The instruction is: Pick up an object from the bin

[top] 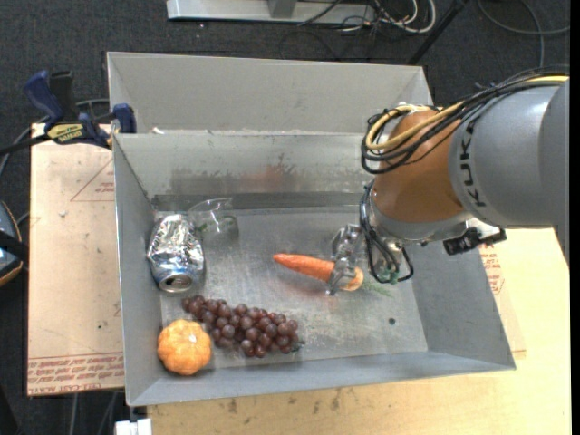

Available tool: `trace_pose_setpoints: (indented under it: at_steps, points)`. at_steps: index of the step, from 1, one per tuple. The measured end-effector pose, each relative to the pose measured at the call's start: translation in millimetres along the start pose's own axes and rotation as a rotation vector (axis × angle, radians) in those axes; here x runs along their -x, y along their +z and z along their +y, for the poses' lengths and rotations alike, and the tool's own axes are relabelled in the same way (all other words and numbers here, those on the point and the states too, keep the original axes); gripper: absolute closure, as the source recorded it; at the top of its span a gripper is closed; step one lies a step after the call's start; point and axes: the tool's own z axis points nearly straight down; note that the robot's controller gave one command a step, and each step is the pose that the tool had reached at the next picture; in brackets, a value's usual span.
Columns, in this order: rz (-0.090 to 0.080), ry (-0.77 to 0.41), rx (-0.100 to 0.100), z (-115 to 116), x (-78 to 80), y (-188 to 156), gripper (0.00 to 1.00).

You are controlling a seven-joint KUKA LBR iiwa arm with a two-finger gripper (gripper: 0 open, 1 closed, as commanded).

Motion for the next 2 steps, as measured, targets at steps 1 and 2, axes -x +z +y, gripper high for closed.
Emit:
trace_pose_setpoints:
  at_steps: [1,2]
  points:
    - [-0.003,-0.001,0.001,0.3,0.7,-13.3,1.00]
    - [0.000,-0.001,0.000,0.3,0.1,-21.9,1.00]
